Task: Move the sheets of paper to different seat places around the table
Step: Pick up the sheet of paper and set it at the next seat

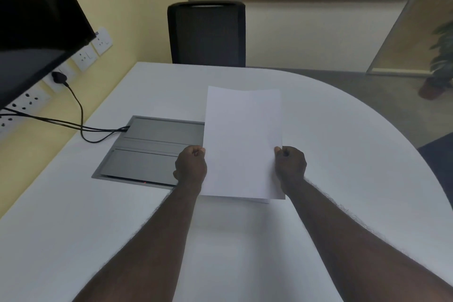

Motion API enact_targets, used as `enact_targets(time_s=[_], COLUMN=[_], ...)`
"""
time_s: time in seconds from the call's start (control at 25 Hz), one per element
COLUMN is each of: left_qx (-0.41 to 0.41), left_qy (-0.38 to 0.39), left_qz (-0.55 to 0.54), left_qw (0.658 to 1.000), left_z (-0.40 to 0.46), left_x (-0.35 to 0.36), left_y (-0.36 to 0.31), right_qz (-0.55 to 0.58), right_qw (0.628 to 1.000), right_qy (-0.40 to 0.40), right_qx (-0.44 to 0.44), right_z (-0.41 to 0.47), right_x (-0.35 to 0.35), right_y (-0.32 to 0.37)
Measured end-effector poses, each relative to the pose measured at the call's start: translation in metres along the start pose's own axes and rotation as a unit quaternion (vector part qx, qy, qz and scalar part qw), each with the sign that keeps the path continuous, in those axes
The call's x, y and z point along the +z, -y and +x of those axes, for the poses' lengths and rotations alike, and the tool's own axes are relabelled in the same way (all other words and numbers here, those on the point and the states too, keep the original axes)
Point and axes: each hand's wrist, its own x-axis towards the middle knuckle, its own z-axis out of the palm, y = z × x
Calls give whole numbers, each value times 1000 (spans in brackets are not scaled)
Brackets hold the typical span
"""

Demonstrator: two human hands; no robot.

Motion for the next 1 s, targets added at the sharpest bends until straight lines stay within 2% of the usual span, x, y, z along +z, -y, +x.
enact_targets(time_s=[0.52, 1.0], left_qx=[74, 93], left_qy=[-14, -22], left_qz=[-74, -92], left_qw=[994, 991], left_z=[-83, -170], left_x=[-99, -172], left_y=[-58, -37], right_qz=[65, 98], right_qw=[996, 991], right_qy=[-27, -41], right_qx=[-57, -87], right_z=[-91, -194], right_x=[-79, -125], right_y=[72, 66])
